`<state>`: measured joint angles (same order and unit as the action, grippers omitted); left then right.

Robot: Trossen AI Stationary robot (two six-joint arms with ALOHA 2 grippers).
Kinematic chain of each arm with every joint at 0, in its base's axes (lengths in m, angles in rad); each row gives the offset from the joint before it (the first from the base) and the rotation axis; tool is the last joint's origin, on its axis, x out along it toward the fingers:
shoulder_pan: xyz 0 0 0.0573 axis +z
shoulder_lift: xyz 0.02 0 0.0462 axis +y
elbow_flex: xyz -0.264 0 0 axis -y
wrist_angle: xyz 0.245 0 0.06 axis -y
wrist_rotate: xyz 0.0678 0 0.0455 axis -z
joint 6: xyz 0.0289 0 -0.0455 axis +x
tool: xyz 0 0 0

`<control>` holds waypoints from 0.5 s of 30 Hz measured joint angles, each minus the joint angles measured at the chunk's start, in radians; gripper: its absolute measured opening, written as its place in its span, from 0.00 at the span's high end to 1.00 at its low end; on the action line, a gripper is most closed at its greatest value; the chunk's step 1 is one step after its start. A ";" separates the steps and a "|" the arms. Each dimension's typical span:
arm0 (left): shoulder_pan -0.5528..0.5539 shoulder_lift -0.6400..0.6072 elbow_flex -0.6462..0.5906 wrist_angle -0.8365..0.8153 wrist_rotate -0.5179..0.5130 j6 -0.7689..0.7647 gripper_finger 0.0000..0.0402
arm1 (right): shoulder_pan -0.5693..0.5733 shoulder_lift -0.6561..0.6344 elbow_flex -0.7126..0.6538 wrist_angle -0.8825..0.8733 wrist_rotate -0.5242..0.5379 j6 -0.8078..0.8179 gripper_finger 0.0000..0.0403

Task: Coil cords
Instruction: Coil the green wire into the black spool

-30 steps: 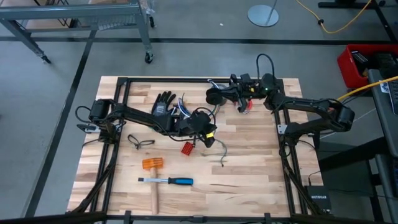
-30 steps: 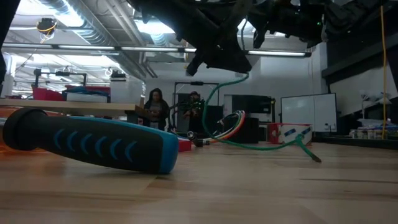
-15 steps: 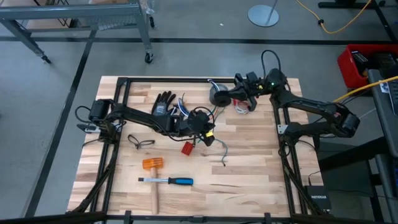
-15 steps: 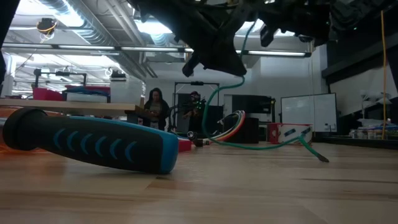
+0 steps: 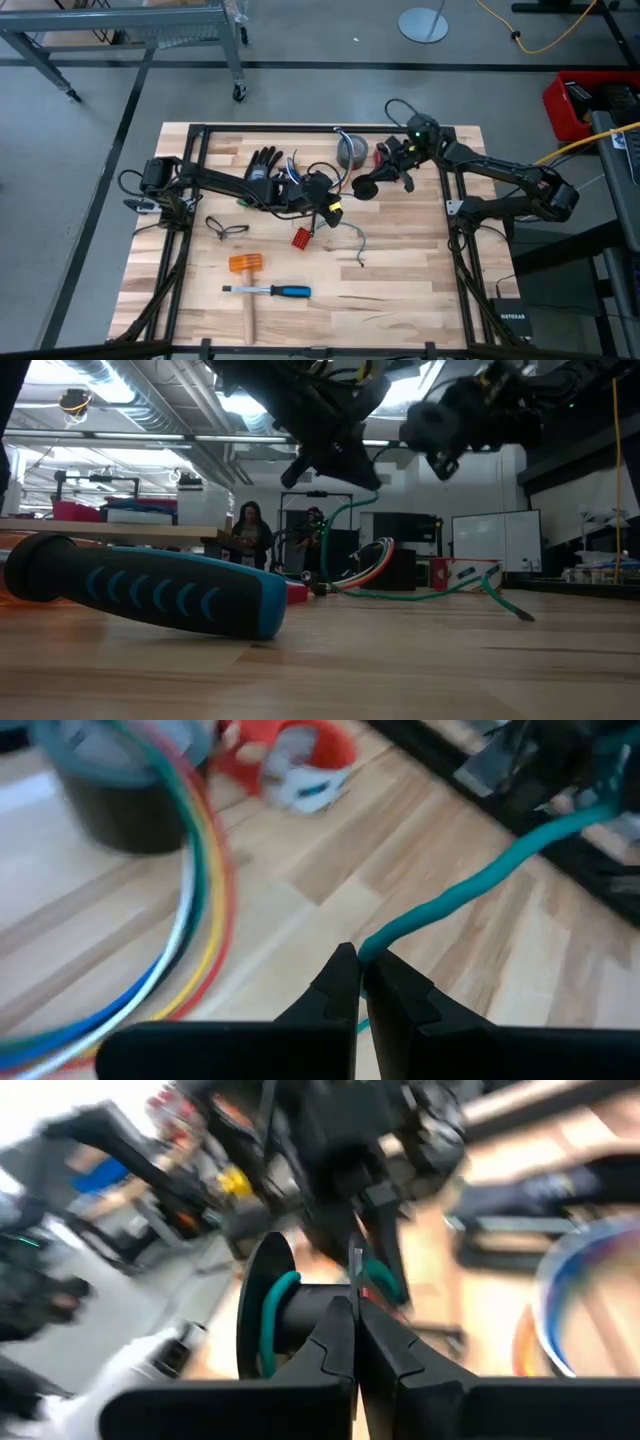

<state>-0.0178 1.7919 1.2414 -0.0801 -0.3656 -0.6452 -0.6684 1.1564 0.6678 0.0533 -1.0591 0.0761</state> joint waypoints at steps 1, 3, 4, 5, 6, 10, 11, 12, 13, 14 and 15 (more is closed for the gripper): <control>0.001 -0.003 0.000 -0.016 0.000 -0.008 1.00 | 0.000 0.000 0.000 -0.046 0.031 -0.035 1.00; 0.007 -0.016 0.000 -0.041 0.002 -0.019 1.00 | 0.000 0.001 0.000 -0.121 0.110 -0.091 1.00; 0.012 -0.019 0.000 -0.043 0.006 -0.020 1.00 | 0.000 0.001 0.000 -0.152 0.153 -0.112 1.00; 0.018 -0.023 0.000 -0.042 0.017 -0.024 1.00 | 0.001 0.001 0.000 -0.172 0.199 -0.128 1.00; 0.024 -0.026 0.000 -0.042 0.028 -0.028 1.00 | 0.002 0.001 0.000 -0.190 0.242 -0.137 1.00; 0.052 -0.027 0.000 -0.032 0.048 -0.043 1.00 | 0.038 0.002 0.000 -0.224 0.425 -0.162 1.00; 0.059 -0.027 0.000 -0.028 0.050 -0.052 1.00 | 0.054 0.002 0.000 -0.225 0.470 -0.164 1.00; 0.065 -0.027 0.000 -0.019 0.052 -0.061 1.00 | 0.071 0.002 0.000 -0.227 0.513 -0.165 1.00; 0.072 -0.027 0.000 -0.009 0.060 -0.073 1.00 | 0.090 0.002 0.000 -0.226 0.560 -0.165 1.00; 0.078 -0.027 0.000 0.007 0.073 -0.078 1.00 | 0.111 0.002 0.000 -0.223 0.604 -0.165 1.00; 0.084 -0.027 0.000 0.022 0.082 -0.083 1.00 | 0.131 0.002 0.000 -0.220 0.649 -0.165 1.00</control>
<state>0.0663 1.7649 1.2411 -0.0578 -0.2836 -0.7284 -0.5370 1.1584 0.6674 -0.1669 -0.4097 -0.0890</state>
